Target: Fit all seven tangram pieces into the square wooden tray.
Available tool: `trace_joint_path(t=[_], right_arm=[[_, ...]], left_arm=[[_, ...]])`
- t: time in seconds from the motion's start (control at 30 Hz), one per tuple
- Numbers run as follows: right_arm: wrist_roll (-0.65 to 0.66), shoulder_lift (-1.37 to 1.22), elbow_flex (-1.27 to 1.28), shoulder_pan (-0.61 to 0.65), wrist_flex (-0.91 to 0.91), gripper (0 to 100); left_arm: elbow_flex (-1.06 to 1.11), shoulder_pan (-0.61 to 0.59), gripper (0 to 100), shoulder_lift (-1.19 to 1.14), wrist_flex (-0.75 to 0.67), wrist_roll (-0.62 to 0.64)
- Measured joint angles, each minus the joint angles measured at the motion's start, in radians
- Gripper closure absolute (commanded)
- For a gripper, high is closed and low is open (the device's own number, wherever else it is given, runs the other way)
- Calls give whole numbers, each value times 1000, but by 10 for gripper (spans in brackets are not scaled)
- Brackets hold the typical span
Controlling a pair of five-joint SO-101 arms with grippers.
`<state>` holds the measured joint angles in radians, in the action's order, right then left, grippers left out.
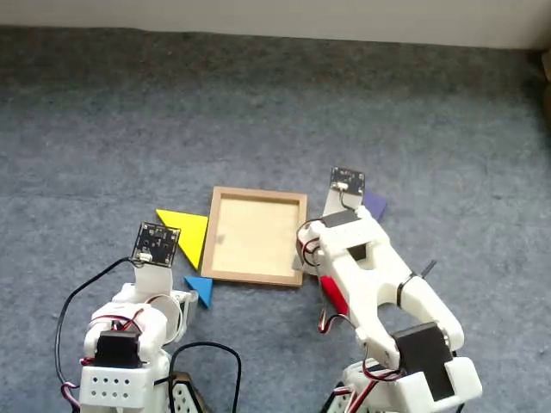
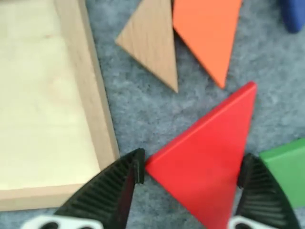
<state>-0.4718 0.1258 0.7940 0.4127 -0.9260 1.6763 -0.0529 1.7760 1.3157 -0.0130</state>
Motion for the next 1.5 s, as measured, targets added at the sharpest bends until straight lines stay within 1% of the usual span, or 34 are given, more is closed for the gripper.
trace_joint_path(t=[0.73, 0.8, 0.97, 1.03, 1.13, 1.2, 1.4, 1.5], right_arm=[[0, 2, 14, 0, 6, 689], [0, 2, 14, 0, 6, 711], [0, 2, 14, -3, 3, 846], [28, 2, 14, -8, -3, 880], [91, 3, 14, -15, -5, 886], [109, 3, 14, -15, -5, 886], [126, 5, 14, -15, -8, 887], [126, 40, 15, -12, -49, 887]], left_arm=[[0, 0, 797, 0, 0, 0], [0, 0, 797, 0, 0, 0], [0, 0, 797, 0, 0, 0], [0, 0, 797, 0, 0, 0], [0, 0, 797, 0, 0, 0], [0, 0, 797, 0, 0, 0], [0, 0, 797, 0, 0, 0], [0, 0, 797, 0, 0, 0]])
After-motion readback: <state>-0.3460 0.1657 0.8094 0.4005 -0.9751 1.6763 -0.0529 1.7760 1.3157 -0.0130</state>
